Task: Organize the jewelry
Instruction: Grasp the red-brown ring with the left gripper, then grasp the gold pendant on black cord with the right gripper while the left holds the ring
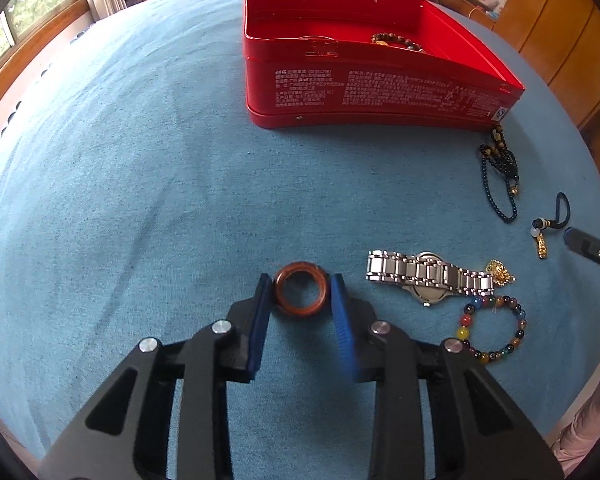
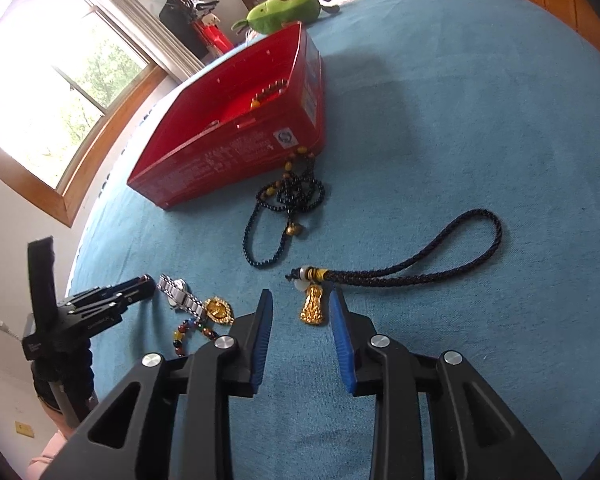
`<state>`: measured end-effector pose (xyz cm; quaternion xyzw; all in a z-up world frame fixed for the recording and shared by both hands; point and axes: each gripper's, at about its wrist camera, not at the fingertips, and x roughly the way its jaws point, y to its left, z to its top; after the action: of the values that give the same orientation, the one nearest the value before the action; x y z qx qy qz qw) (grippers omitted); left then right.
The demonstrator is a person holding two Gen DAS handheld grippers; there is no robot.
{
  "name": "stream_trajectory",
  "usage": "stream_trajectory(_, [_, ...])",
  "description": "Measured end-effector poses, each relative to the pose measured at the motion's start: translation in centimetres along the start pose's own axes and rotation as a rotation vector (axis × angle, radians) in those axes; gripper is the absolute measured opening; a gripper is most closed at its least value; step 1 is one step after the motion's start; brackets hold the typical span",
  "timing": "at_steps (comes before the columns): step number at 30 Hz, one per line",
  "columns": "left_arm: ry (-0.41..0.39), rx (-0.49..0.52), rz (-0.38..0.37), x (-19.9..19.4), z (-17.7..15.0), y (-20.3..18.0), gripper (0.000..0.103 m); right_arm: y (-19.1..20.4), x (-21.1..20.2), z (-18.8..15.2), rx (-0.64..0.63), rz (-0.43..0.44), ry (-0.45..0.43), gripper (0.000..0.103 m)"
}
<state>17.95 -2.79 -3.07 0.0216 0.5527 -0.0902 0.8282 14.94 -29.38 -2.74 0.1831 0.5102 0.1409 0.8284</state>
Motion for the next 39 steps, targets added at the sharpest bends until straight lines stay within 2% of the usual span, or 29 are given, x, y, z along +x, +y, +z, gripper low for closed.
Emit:
stream_trajectory(9, [-0.001, -0.006, -0.025, -0.9, -1.2, 0.6, 0.029, 0.1, 2.0, 0.3, -0.025, -0.066, 0.033, 0.03])
stream_trajectory(15, [-0.003, -0.008, -0.035, -1.3, -1.7, 1.1, 0.029, 1.1, 2.8, 0.3, -0.108, -0.13, 0.03, 0.03])
stream_trajectory(19, [-0.004, -0.011, -0.041, -1.2, -1.5, 1.2, 0.029, 1.7, 3.1, 0.3, -0.138, -0.173, 0.024, 0.016])
stream_trajectory(21, [-0.005, -0.014, -0.046, -1.3, -1.5, 1.4, 0.029, 1.8, 3.3, 0.3, -0.141, -0.168, 0.027, 0.013])
stream_trajectory(23, [-0.004, -0.015, -0.049, -1.3, -1.5, 1.5, 0.029, 1.7, 3.2, 0.3, -0.134, -0.146, 0.031, 0.011])
stream_trajectory(27, [-0.006, -0.018, -0.052, -1.5, -1.5, 1.8, 0.029, 1.1, 2.8, 0.2, -0.075, -0.001, 0.057, 0.01])
stream_trajectory(33, [-0.02, -0.02, -0.056, -2.1, -1.6, 1.9, 0.029, 1.4, 0.9, 0.2, -0.059, 0.102, 0.017, 0.01])
stream_trajectory(39, [-0.057, -0.022, -0.07, -3.6, -1.4, 2.0, 0.029, 2.2, -2.7, 0.6, -0.073, 0.145, -0.069, 0.01])
